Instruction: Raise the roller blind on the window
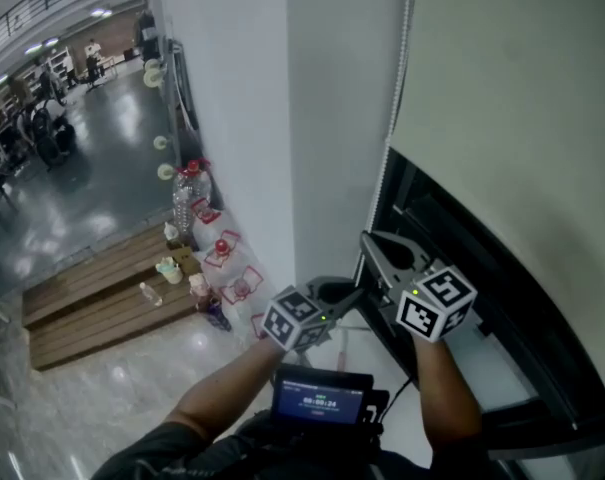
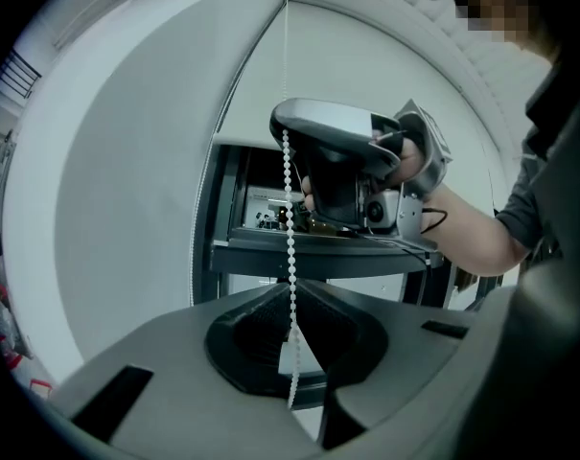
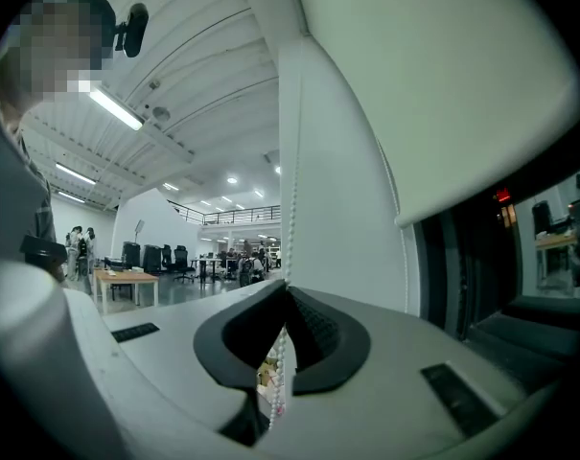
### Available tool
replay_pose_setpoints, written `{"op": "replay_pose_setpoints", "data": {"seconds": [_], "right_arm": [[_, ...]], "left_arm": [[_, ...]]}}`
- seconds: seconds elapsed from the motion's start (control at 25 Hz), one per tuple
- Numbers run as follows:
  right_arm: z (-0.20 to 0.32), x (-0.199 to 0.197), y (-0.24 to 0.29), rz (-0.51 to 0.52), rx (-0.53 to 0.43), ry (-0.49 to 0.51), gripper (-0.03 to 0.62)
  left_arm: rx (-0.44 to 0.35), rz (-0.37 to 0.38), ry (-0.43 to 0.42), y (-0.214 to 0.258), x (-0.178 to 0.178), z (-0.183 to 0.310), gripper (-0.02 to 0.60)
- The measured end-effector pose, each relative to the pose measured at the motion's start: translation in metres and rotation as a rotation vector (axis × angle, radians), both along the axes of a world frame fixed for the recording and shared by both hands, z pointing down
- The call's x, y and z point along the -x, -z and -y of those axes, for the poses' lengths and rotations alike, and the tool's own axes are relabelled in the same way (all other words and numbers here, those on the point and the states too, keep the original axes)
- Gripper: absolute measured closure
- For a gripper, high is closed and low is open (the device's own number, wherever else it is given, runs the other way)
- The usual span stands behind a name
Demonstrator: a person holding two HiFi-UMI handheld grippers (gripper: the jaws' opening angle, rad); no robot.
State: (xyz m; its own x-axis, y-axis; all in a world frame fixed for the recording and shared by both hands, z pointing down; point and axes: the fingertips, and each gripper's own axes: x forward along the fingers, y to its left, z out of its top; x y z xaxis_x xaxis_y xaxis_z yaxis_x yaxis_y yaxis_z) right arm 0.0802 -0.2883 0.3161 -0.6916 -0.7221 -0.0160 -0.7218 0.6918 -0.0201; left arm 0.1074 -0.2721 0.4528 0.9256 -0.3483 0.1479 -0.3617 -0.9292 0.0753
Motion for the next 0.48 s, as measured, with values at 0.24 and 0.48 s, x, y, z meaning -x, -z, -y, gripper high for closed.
{"op": "replay_pose_setpoints", "data": {"seconds": [0.24, 0.48], "right_arm": [[-0.003, -0.004, -0.025, -0.002, 0.038, -0.011, 0.588], [0.001, 0.001, -0.036, -0.022, 0.056, -0.019, 0.588]], "left_arm": [[0.038, 0.016, 0.000, -0.025, -0.001, -0.002, 0.566], [0.078, 0.003, -0.033, -0.039, 0.001, -0.001, 0.566]]}}
